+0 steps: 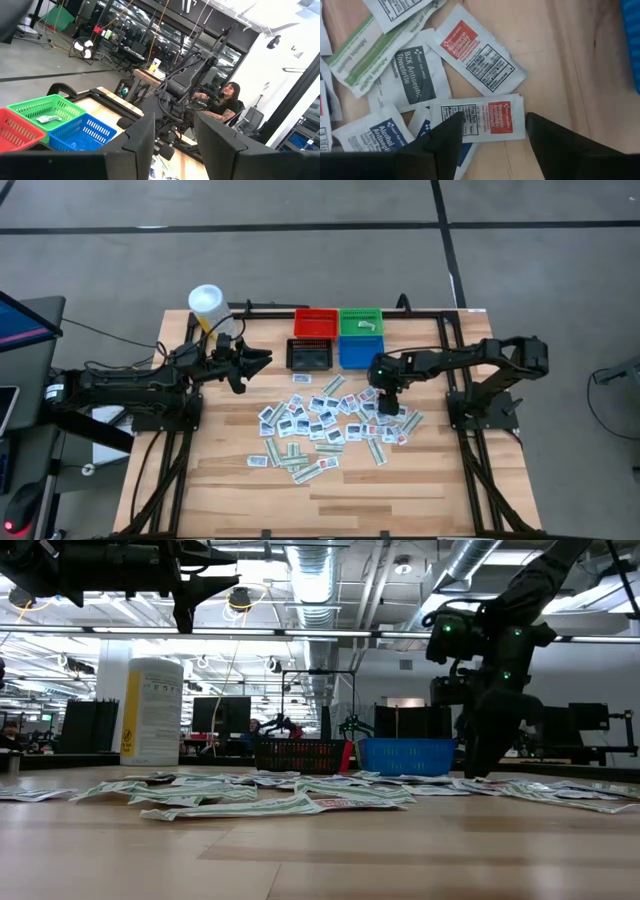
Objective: Pick & Place First Aid Supplies
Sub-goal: Put the ointment pack into the green basket
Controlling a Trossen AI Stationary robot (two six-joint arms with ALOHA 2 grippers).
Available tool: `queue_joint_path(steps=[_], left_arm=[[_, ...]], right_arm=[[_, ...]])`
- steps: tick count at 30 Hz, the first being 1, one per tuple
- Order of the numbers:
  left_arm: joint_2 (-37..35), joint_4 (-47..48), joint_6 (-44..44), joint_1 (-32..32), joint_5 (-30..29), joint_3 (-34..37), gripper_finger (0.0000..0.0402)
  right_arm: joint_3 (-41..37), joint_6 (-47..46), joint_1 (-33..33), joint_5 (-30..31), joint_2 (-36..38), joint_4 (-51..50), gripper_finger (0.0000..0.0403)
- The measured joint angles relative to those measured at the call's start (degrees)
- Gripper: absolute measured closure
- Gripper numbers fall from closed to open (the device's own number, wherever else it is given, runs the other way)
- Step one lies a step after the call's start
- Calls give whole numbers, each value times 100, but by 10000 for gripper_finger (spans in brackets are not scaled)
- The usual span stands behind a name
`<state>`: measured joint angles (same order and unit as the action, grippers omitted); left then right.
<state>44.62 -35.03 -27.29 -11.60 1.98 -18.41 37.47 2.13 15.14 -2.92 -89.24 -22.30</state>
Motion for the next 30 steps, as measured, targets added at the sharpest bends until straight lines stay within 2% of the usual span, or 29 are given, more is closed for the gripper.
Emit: queue_joint_path(steps=[19, 30], left_arm=[[0, 2, -1, -1, 1, 0, 262], [0, 2, 0, 0, 2, 0, 262]], right_arm=[[-9, 133, -7, 11, -172, 15, 284], [-34, 86, -8, -18, 111, 4, 296]])
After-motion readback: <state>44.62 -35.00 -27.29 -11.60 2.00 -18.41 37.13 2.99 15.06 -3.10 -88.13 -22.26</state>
